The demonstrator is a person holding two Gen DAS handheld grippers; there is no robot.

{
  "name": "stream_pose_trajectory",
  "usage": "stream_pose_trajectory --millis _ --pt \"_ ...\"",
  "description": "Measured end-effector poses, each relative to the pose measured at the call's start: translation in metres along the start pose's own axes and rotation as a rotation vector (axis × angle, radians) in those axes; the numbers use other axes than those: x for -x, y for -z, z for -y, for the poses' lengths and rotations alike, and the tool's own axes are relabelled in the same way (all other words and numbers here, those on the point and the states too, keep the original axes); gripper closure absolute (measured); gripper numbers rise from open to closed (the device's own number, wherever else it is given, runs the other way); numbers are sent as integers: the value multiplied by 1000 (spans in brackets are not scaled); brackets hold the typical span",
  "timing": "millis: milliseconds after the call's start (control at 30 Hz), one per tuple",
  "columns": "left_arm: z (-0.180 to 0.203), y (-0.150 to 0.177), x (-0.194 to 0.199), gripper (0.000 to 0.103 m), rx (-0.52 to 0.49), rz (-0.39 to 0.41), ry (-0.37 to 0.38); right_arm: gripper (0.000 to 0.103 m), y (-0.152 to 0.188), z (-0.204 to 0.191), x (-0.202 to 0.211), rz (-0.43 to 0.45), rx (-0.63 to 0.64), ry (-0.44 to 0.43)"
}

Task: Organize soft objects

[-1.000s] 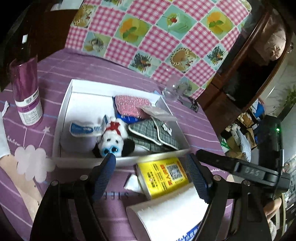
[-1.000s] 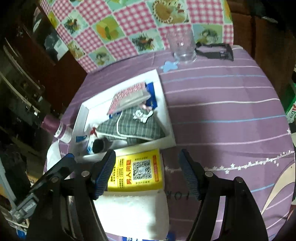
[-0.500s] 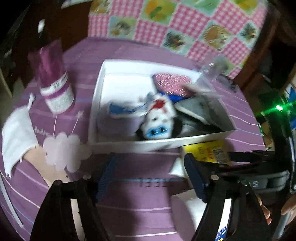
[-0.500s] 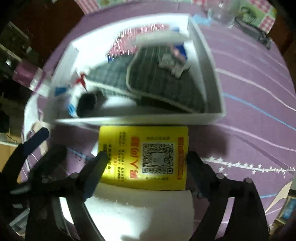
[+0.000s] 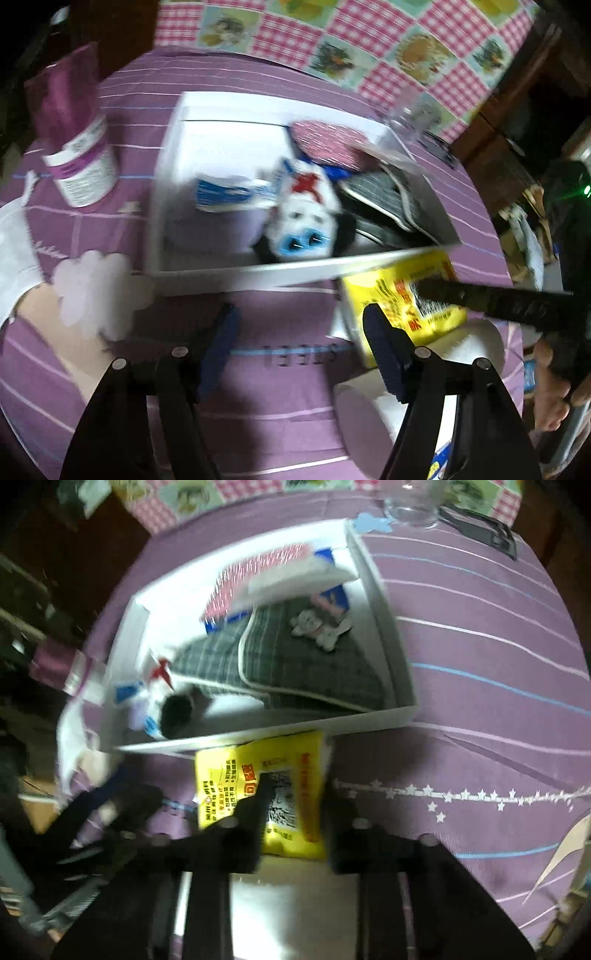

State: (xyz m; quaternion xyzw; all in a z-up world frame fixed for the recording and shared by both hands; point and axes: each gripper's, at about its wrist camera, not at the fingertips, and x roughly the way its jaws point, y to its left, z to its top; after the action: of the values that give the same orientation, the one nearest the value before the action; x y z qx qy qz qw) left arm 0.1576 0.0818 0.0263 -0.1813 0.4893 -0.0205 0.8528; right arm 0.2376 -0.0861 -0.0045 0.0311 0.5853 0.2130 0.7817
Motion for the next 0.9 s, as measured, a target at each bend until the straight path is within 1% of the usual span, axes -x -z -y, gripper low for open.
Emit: stream_pose_trajectory --millis 33,67,100,167,267,333,367,433,567,600,733,767,833,900 --pt "4 0 -3 38 -17 -8 6 84 2 4 5 21 -12 -18" --pt "7 1 -7 43 -30 -17 10 85 5 8 11 47 -25 -41" --pt "9 0 -10 49 -36 -26 14 86 6 12 16 67 -33 -65" --pt "9 0 -16 54 -37 -48 32 86 6 22 28 111 -46 -108" --pt "13 -2 -17 54 -47 -36 54 86 4 39 40 155 -75 -140" --pt "22 -2 -21 54 -85 -49 69 87 1 39 47 209 -85 -128" --pt "25 -2 -23 54 -104 -58 64 87 2 43 54 235 -97 -110" --pt "36 -2 -27 54 -160 -59 18 87 4 46 64 272 -111 -99" --pt "51 -5 -34 54 -230 -65 -55 87 5 49 71 292 -122 -111" --pt "54 -4 -34 56 -244 -63 -70 87 6 50 73 296 -123 -110" --pt "58 -9 -39 59 -245 -69 -106 87 8 53 77 304 -123 -114" --pt "59 -10 -39 62 -245 -69 -112 87 8 53 77 303 -125 -118" --pt "60 -10 -40 69 -251 -74 -96 87 8 55 76 301 -125 -120" --pt "62 -9 -41 81 -253 -78 -81 87 8 55 75 298 -130 -116"
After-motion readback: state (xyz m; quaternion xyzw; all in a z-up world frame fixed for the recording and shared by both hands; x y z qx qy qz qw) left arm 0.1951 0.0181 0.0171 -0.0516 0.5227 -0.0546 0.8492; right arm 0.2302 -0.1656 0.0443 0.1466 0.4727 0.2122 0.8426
